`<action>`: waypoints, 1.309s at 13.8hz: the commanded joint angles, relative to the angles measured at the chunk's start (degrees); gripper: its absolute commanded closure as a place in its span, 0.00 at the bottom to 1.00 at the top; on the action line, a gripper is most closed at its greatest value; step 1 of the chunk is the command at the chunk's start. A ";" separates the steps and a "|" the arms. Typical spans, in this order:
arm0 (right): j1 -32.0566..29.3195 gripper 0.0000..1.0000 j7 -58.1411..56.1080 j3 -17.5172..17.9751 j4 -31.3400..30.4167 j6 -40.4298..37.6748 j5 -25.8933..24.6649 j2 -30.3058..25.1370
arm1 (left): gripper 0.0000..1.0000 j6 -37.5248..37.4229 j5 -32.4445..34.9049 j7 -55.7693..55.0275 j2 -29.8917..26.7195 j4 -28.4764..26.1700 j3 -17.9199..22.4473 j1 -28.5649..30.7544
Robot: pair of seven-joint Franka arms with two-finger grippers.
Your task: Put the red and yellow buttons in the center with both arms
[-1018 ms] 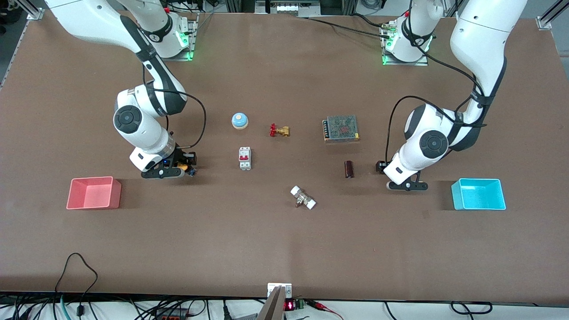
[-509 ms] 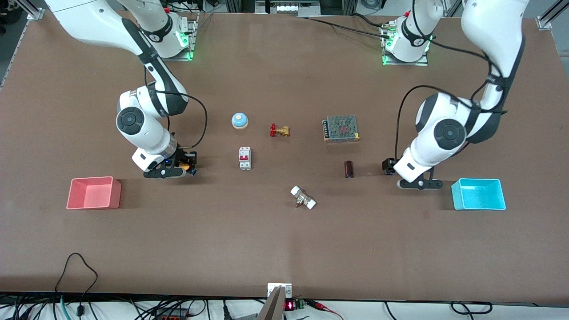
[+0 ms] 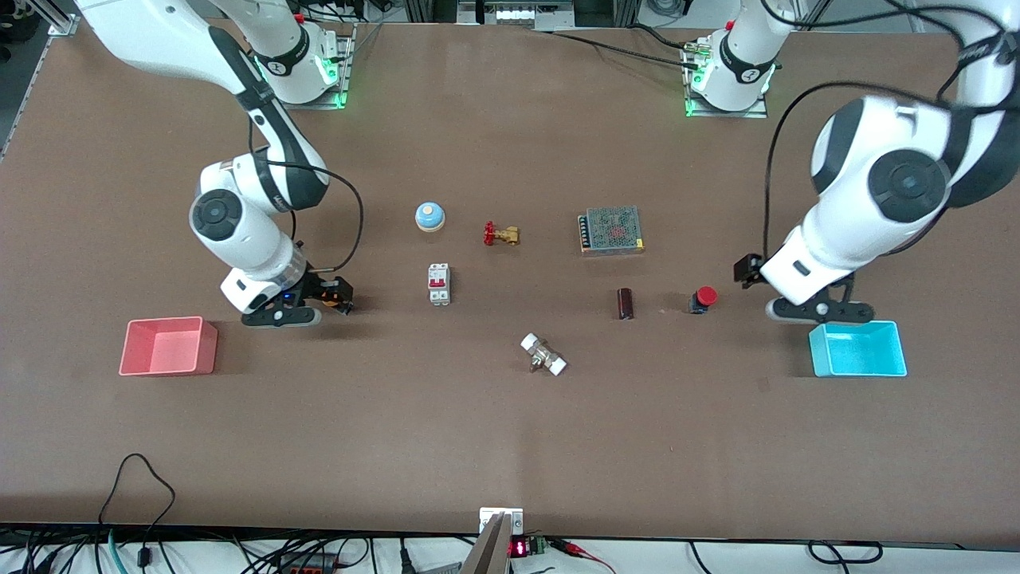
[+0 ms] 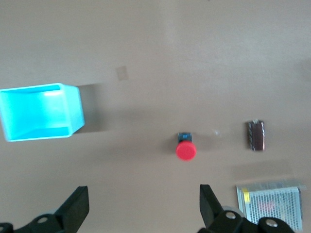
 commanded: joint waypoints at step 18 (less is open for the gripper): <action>-3.10 0.00 -12.59 -10.08 22.08 -51.58 4.29 -21.40 | 0.00 -13.22 -6.54 4.90 -12.40 1.27 0.14 4.48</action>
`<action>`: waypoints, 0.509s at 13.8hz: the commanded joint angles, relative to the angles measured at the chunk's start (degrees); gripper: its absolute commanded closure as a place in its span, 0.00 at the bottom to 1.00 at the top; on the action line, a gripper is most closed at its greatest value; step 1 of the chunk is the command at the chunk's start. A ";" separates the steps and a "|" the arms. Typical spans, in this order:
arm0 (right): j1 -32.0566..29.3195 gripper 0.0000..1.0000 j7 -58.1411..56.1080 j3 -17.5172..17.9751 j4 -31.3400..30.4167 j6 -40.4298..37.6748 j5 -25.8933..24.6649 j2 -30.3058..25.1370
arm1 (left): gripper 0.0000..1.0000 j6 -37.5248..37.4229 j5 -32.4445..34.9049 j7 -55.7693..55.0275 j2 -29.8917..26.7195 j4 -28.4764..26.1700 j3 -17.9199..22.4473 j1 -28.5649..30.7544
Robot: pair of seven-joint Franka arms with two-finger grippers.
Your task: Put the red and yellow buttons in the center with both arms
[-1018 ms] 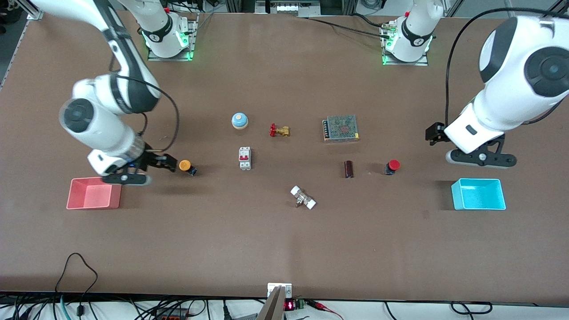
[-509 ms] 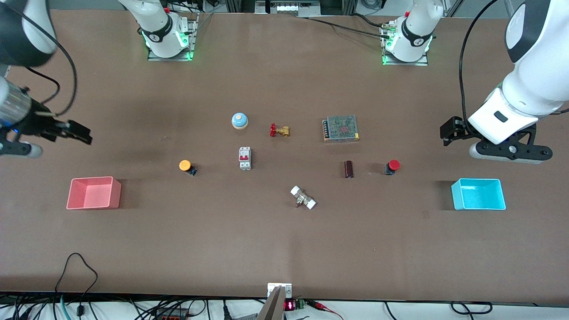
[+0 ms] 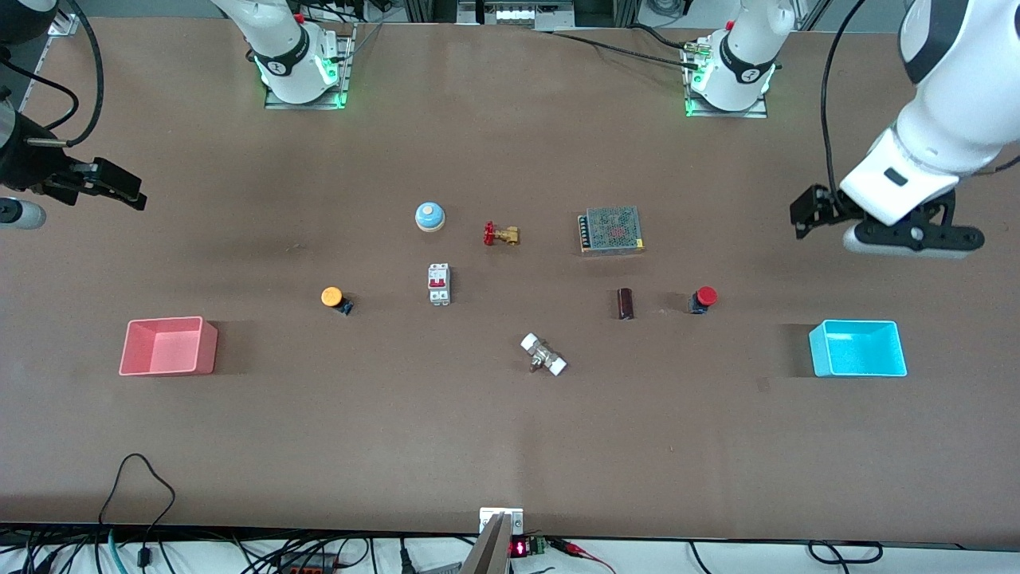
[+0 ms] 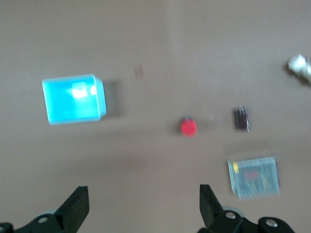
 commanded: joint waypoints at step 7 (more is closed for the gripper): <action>4.30 0.00 -4.08 -3.54 0.79 -0.21 0.47 0.74 | 0.00 0.39 -2.00 6.52 0.15 2.19 -0.24 1.60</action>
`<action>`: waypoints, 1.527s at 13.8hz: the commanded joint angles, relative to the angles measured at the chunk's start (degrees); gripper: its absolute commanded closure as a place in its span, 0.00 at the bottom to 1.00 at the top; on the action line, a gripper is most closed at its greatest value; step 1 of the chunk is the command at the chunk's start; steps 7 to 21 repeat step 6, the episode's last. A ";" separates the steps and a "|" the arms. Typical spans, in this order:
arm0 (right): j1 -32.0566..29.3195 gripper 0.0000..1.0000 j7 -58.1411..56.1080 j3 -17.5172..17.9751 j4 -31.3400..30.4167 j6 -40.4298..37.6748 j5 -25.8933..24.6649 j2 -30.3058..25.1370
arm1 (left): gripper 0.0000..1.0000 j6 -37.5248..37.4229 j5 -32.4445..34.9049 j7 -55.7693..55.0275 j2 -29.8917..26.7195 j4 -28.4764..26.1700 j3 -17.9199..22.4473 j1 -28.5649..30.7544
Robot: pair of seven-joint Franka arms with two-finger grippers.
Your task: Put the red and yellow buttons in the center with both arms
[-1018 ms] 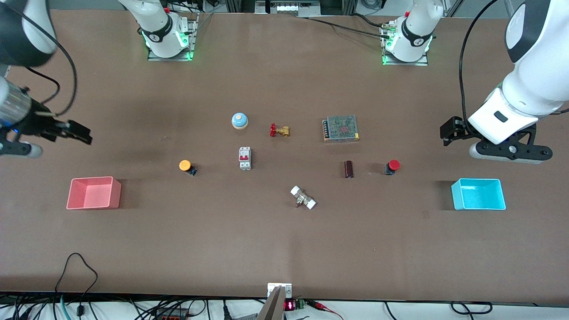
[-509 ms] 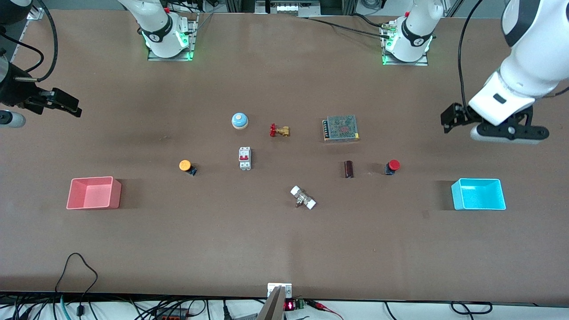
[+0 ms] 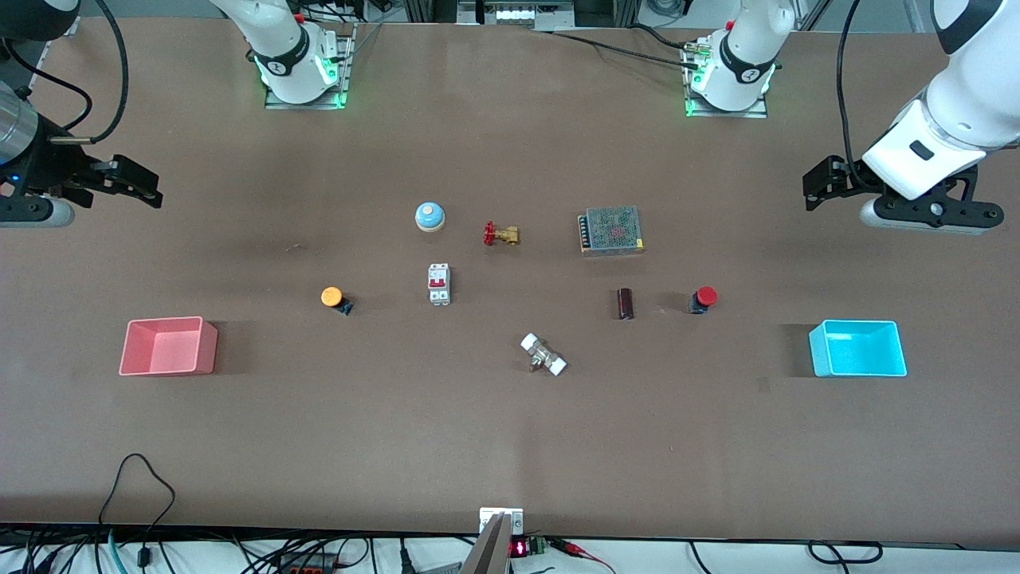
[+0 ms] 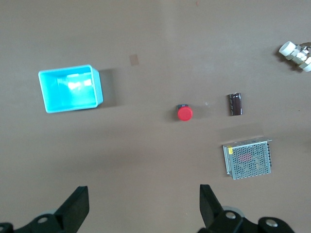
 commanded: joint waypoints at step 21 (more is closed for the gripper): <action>1.01 0.00 1.95 -0.50 0.92 -0.59 -0.31 0.61 | 0.00 0.15 -0.41 2.02 0.20 1.26 -0.76 0.29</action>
